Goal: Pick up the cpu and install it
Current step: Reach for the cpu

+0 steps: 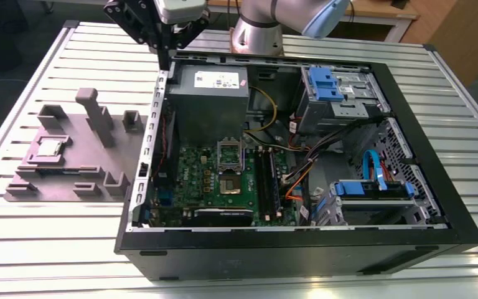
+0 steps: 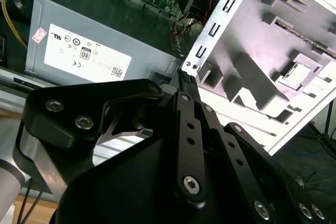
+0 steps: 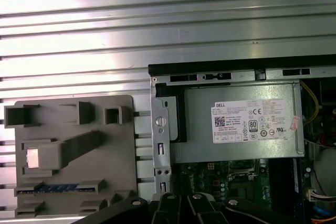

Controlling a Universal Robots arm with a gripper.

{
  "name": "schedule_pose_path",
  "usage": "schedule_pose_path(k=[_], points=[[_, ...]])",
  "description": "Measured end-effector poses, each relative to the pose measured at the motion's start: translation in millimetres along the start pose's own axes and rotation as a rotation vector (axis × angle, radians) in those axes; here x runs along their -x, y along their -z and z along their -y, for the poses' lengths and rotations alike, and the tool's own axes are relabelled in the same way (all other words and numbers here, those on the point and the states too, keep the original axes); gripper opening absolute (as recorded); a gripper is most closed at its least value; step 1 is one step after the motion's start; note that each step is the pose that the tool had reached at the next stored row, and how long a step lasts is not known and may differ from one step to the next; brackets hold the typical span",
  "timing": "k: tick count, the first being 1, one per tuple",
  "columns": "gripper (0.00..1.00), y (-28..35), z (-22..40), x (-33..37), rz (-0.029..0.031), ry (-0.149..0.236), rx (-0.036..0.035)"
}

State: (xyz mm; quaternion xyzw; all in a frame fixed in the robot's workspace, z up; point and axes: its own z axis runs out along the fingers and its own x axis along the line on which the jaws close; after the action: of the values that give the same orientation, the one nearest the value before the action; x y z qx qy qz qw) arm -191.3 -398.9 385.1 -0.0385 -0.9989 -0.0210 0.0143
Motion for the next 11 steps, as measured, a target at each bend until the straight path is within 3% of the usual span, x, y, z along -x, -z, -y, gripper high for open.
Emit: schedule_pose_path(k=[11], points=[[0.10, -0.2, 0.2, -2.7, 0.0000, 0.000, 0.0000]])
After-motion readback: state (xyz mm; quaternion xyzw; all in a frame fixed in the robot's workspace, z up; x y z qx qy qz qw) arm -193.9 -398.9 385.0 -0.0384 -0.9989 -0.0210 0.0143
